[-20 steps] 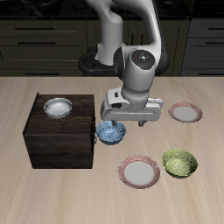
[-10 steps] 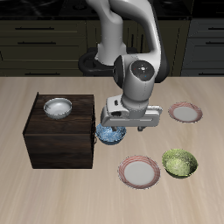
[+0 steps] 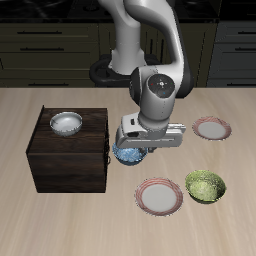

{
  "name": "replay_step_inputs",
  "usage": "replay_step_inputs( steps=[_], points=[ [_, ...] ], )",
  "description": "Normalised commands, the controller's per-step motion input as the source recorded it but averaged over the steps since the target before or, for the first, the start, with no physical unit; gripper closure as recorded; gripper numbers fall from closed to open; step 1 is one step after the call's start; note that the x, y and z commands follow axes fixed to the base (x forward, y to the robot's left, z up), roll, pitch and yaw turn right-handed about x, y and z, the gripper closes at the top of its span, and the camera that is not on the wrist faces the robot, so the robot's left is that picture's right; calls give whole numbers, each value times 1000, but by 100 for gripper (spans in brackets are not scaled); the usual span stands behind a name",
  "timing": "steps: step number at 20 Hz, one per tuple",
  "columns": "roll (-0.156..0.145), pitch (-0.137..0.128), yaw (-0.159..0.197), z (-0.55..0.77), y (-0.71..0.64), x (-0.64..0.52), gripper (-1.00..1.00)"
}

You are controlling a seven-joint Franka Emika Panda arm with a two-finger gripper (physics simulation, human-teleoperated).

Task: Stack the blue bowl on the green bowl

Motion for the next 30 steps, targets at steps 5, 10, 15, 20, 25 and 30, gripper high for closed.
replay_step_inputs(
  steps=[5,10,15,20,25,30],
  points=[
    [6,-27,0,133,-33,37,100],
    [11,-24,14,140,22,-36,100],
    [35,-54,1,444,143,-183,100],
    [15,-58,-5,418,138,-65,100],
    [-8,-27,-16,295,152,49,100],
    [7,-37,-13,261,339,112,100]
  ],
)
